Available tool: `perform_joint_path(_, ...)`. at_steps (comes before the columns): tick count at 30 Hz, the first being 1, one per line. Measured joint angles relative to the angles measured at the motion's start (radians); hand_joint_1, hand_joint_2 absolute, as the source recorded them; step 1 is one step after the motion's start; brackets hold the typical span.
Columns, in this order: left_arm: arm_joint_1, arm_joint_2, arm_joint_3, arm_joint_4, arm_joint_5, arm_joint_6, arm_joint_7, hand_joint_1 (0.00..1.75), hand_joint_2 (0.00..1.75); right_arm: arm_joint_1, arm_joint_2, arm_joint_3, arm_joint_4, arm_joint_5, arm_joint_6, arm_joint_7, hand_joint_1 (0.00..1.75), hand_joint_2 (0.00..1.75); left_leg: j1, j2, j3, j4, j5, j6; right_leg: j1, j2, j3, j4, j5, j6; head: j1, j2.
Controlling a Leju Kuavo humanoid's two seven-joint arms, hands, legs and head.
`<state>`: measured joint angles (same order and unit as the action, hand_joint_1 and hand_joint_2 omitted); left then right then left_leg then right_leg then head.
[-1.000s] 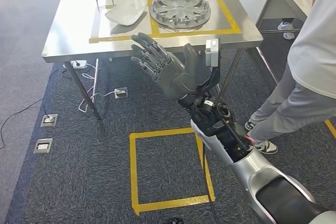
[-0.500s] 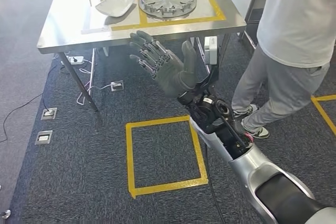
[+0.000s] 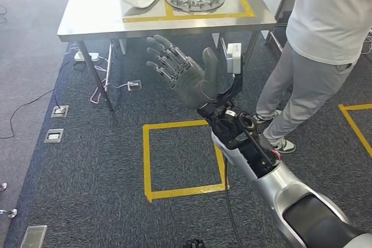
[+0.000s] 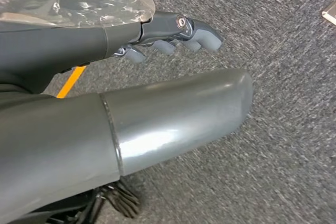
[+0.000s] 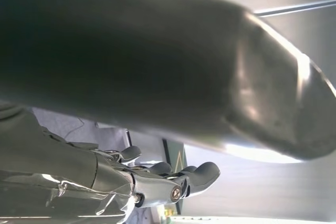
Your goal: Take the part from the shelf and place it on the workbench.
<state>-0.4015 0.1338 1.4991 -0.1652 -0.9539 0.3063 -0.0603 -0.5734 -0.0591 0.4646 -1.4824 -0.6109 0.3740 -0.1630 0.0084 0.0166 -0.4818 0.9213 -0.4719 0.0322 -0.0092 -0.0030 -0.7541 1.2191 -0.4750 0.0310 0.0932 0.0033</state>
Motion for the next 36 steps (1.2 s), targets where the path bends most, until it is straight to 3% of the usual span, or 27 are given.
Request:
perform_joint_path(1, 0.001, 0.000, 0.000, 0.000, 0.000, 0.000, 0.000, 0.00, 0.00, 0.000, 0.000, 0.000, 0.003, 0.002, 0.000, 0.000, 0.00, 0.00, -0.003, 0.004, -0.007, 0.001, 0.005, 0.001, 0.000, 0.000, -0.007, 0.044, -0.018, -0.001, 0.001, 0.000)
perform_joint_path(2, 0.001, 0.000, 0.000, 0.000, 0.000, 0.000, 0.000, 0.00, 0.00, 0.000, 0.000, 0.000, 0.005, 0.005, -0.001, 0.001, 0.00, 0.00, -0.005, 0.008, -0.013, 0.002, 0.008, 0.002, 0.001, 0.000, 0.006, 0.050, -0.018, -0.005, 0.001, 0.000)
perform_joint_path(3, 0.002, 0.000, 0.000, 0.000, 0.000, 0.000, 0.000, 0.00, 0.00, 0.001, 0.000, 0.000, 0.007, 0.010, -0.002, 0.001, 0.00, 0.00, -0.008, 0.013, -0.016, 0.003, 0.011, 0.002, 0.003, -0.002, 0.040, 0.013, -0.001, -0.010, 0.002, 0.000)
perform_joint_path(5, 0.004, -0.001, 0.000, 0.000, 0.001, -0.001, -0.001, 0.00, 0.00, -0.001, 0.000, 0.000, 0.010, 0.022, -0.007, 0.001, 0.00, 0.00, -0.014, 0.023, -0.016, 0.004, 0.012, 0.001, 0.014, -0.021, 0.141, -0.140, 0.049, -0.032, 0.002, 0.000)
perform_joint_path(7, 0.005, -0.001, 0.000, 0.000, 0.001, -0.002, -0.002, 0.00, 0.00, -0.004, 0.000, 0.000, 0.010, 0.034, -0.013, 0.001, 0.00, 0.00, -0.017, 0.034, -0.020, 0.007, 0.014, -0.005, 0.026, -0.042, 0.203, -0.253, 0.066, -0.052, 0.000, 0.000)
perform_joint_path(10, 0.006, 0.000, 0.000, 0.000, 0.001, -0.004, -0.002, 0.00, 0.00, -0.006, 0.000, 0.000, 0.011, 0.042, -0.015, 0.001, 0.00, 0.00, -0.019, 0.052, -0.028, 0.011, 0.015, -0.019, 0.023, -0.029, 0.211, -0.286, 0.067, -0.059, 0.002, 0.000)
perform_joint_path(11, 0.005, 0.000, 0.000, 0.000, 0.001, -0.004, -0.002, 0.00, 0.00, -0.006, 0.000, 0.000, 0.011, 0.043, -0.016, 0.001, 0.00, 0.00, -0.019, 0.044, -0.034, 0.024, 0.004, -0.024, 0.018, -0.022, 0.212, -0.292, 0.072, -0.061, 0.001, 0.000)
perform_joint_path(13, 0.005, 0.003, 0.000, 0.000, 0.002, -0.004, -0.002, 0.00, 0.00, -0.004, 0.000, 0.000, 0.011, 0.044, -0.017, 0.001, 0.00, 0.00, -0.015, 0.013, -0.075, 0.112, -0.049, -0.036, 0.011, -0.011, 0.212, -0.303, 0.082, -0.064, -0.005, 0.000)
perform_joint_path(15, 0.007, 0.005, 0.000, 0.000, 0.002, -0.004, -0.003, 0.00, 0.00, 0.002, 0.000, 0.001, 0.011, 0.046, -0.021, 0.003, 0.00, 0.00, -0.009, -0.007, -0.152, 0.259, -0.112, -0.045, 0.011, 0.003, 0.203, -0.303, 0.089, -0.066, -0.011, 0.000)
perform_joint_path(16, 0.010, 0.006, 0.000, 0.000, 0.003, -0.004, -0.003, 0.00, 0.00, 0.005, 0.000, 0.001, 0.011, 0.048, -0.023, 0.004, 0.00, 0.00, -0.006, -0.009, -0.179, 0.309, -0.123, -0.049, 0.011, 0.010, 0.198, -0.302, 0.092, -0.066, -0.013, 0.000)
perform_joint_path(17, 0.012, 0.006, 0.000, 0.000, 0.003, -0.004, -0.003, 0.00, 0.00, 0.008, 0.000, 0.001, 0.011, 0.050, -0.025, 0.006, 0.00, 0.00, -0.002, -0.010, -0.188, 0.319, -0.114, -0.051, 0.010, 0.018, 0.193, -0.300, 0.095, -0.064, -0.013, 0.000)
perform_joint_path(18, 0.013, 0.006, 0.000, 0.000, 0.003, -0.004, -0.003, 0.00, 0.00, 0.009, 0.000, 0.001, 0.011, 0.051, -0.027, 0.007, 0.00, 0.00, 0.001, -0.010, -0.174, 0.286, -0.085, -0.054, 0.009, 0.026, 0.189, -0.297, 0.097, -0.062, -0.013, 0.000)
perform_joint_path(20, 0.012, 0.007, 0.000, 0.000, 0.003, -0.004, -0.003, 0.00, 0.00, 0.010, 0.000, 0.001, 0.010, 0.053, -0.029, 0.008, 0.00, 0.00, 0.010, -0.026, -0.106, 0.145, -0.015, -0.058, 0.008, 0.040, 0.179, -0.286, 0.099, -0.056, -0.014, 0.000)
perform_joint_path(22, 0.011, 0.007, 0.000, 0.000, 0.004, -0.003, -0.003, 0.00, 0.00, 0.009, 0.000, 0.001, 0.010, 0.055, -0.030, 0.008, 0.00, 0.00, 0.013, -0.043, -0.063, 0.050, 0.018, -0.052, 0.010, 0.052, 0.167, -0.274, 0.100, -0.046, -0.015, 0.000)
perform_joint_path(26, 0.012, 0.006, 0.000, 0.000, 0.008, -0.001, -0.003, 0.00, 0.00, 0.008, 0.000, 0.001, 0.008, 0.061, -0.036, 0.008, 0.00, 0.00, 0.009, -0.029, -0.064, 0.037, 0.031, -0.024, 0.009, 0.060, 0.152, -0.266, 0.102, -0.023, -0.010, 0.000)
perform_joint_path(28, 0.012, 0.006, 0.000, 0.000, 0.010, 0.000, -0.005, 0.00, 0.00, 0.005, 0.000, 0.001, 0.008, 0.063, -0.040, 0.009, 0.00, 0.00, 0.011, -0.017, -0.068, 0.034, 0.038, -0.013, 0.008, 0.037, 0.122, -0.198, 0.051, -0.014, -0.002, 0.000)
perform_joint_path(30, 0.015, 0.007, 0.000, 0.000, 0.014, 0.001, -0.006, 0.00, 0.00, 0.003, 0.000, 0.001, 0.008, 0.064, -0.045, 0.012, 0.00, 0.00, 0.009, -0.006, -0.074, 0.034, 0.042, -0.008, 0.006, 0.017, 0.066, -0.051, -0.030, -0.007, 0.006, 0.000)
perform_joint_path(31, 0.017, 0.007, 0.000, 0.000, 0.016, 0.002, -0.007, 0.00, 0.00, 0.003, 0.000, 0.001, 0.008, 0.064, -0.048, 0.014, 0.00, 0.00, 0.008, 0.001, -0.077, 0.034, 0.043, -0.007, 0.005, 0.013, 0.043, 0.015, -0.059, -0.005, 0.006, 0.000)
perform_joint_path(32, 0.020, 0.007, 0.000, 0.000, 0.018, 0.004, -0.008, 0.00, 0.00, 0.004, 0.000, 0.002, 0.008, 0.065, -0.050, 0.016, 0.00, 0.00, 0.007, 0.009, -0.080, 0.035, 0.044, -0.007, 0.005, 0.011, 0.036, 0.049, -0.069, -0.005, 0.006, 0.000)
perform_joint_path(33, 0.022, 0.007, 0.000, 0.000, 0.019, 0.005, -0.009, 0.00, 0.00, 0.005, 0.000, 0.002, 0.007, 0.065, -0.053, 0.017, 0.00, 0.00, 0.007, 0.016, -0.080, 0.035, 0.045, -0.007, 0.005, 0.009, 0.051, 0.039, -0.058, -0.007, 0.006, 0.000)
perform_joint_path(34, 0.024, 0.007, 0.000, 0.000, 0.020, 0.007, -0.010, 0.00, 0.00, 0.007, 0.000, 0.003, 0.006, 0.065, -0.055, 0.018, 0.00, 0.00, 0.006, 0.022, -0.079, 0.035, 0.045, -0.008, 0.006, 0.004, 0.087, -0.016, -0.030, -0.010, 0.007, 0.000)
perform_joint_path(36, 0.026, 0.007, 0.000, 0.000, 0.022, 0.008, -0.013, 0.00, 0.00, 0.009, 0.000, 0.002, -0.002, 0.066, -0.060, 0.020, 0.00, 0.00, 0.004, 0.033, -0.077, 0.035, 0.046, -0.012, 0.011, -0.020, 0.176, -0.174, 0.021, -0.020, 0.009, 0.000)
